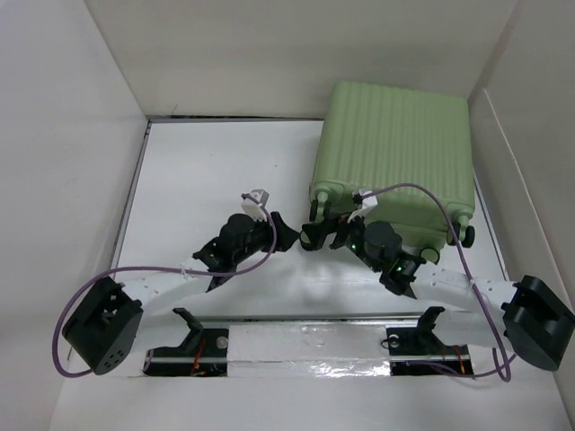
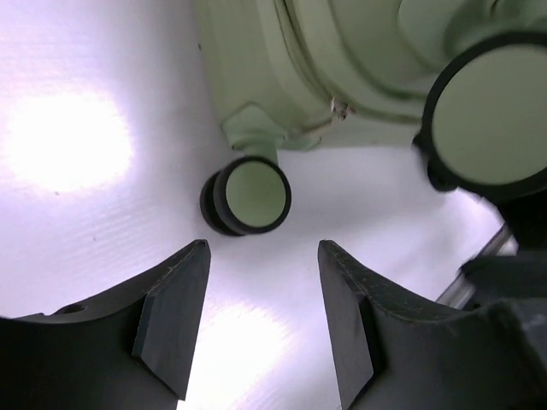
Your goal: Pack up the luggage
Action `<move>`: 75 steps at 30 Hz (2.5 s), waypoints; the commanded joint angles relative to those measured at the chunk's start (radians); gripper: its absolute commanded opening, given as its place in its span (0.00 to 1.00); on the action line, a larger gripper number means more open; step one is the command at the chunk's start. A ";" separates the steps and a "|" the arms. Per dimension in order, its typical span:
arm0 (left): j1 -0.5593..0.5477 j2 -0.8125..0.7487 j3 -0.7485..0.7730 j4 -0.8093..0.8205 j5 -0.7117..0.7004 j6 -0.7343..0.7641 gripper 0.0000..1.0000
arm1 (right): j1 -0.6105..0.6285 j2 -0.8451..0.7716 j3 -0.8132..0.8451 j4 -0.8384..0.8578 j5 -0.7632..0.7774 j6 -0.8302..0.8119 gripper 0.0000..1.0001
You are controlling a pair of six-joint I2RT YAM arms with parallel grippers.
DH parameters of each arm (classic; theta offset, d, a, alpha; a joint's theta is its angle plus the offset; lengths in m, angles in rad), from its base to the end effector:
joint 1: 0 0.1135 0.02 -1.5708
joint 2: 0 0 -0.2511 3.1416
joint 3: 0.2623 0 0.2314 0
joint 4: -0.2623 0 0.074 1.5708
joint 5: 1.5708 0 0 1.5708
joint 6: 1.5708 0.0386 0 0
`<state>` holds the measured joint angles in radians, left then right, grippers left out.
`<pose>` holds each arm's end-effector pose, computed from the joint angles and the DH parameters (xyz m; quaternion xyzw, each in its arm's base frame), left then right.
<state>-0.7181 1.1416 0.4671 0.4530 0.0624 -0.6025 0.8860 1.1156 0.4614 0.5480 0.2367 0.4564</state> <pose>0.1771 -0.1579 0.2244 0.0645 0.7781 -0.4022 0.4782 0.1552 0.1758 0.2388 -0.0803 0.7383 0.3441 0.5745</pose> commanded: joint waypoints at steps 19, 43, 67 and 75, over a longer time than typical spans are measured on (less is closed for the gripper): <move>-0.044 0.359 0.114 0.519 0.082 0.104 0.46 | -0.075 0.073 0.188 -0.052 0.012 0.007 0.56; -0.087 0.501 0.130 0.748 -0.022 0.064 0.29 | -0.075 0.004 0.177 -0.054 -0.071 0.021 0.17; -0.087 0.495 0.125 0.633 -0.176 0.127 0.00 | -0.075 -0.031 0.431 -0.621 0.068 -0.152 0.02; -0.087 0.481 0.146 0.560 -0.162 0.147 0.22 | -0.065 0.030 0.631 -0.885 0.144 -0.274 0.00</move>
<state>-0.8364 1.6348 0.5751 1.1019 -0.0029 -0.5137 0.8204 1.1843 0.9627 -0.3008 0.2905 0.2539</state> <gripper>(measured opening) 0.191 0.758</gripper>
